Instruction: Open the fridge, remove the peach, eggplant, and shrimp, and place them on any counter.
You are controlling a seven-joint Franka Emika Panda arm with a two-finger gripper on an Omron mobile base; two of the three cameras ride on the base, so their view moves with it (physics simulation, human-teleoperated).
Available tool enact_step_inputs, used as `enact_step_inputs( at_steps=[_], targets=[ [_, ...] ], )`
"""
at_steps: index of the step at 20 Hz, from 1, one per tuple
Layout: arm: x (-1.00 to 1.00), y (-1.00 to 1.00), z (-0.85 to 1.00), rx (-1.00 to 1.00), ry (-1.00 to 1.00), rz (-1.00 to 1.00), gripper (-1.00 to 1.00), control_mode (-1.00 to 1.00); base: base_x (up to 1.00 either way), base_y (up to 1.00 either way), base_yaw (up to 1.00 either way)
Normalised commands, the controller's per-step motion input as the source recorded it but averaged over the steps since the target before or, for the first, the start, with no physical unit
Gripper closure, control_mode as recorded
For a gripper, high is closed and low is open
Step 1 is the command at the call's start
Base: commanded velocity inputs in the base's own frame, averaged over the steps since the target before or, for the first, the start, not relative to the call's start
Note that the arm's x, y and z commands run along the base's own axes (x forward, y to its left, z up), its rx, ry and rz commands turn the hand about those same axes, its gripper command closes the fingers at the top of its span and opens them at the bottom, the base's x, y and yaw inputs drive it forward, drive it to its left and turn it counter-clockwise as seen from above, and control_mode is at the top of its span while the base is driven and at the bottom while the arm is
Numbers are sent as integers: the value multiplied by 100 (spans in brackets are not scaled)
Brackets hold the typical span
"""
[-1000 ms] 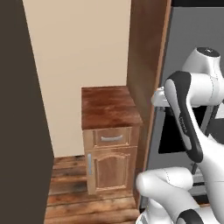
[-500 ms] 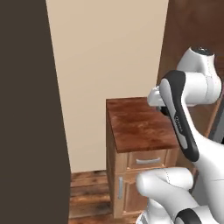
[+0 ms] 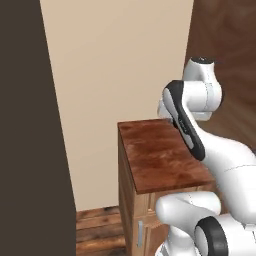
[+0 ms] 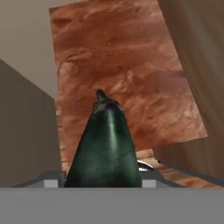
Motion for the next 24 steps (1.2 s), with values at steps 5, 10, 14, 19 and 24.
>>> enact_step_inputs(
  at_steps=[5, 10, 14, 19, 24],
  targets=[
    [100, -40, -100, -1, 13, -14, 100, -100, 0, 0, 0],
    [100, -53, -96, 0, 6, -6, 100, -100, 0, 0, 0],
    [100, -10, -77, 0, 0, -1, 100, -100, 0, 0, 0],
    [100, -9, -70, 0, -3, 0, 100, -100, 0, 0, 0],
    [99, -16, -65, 0, -6, 0, 100, -100, 0, 0, 0]
  ],
)
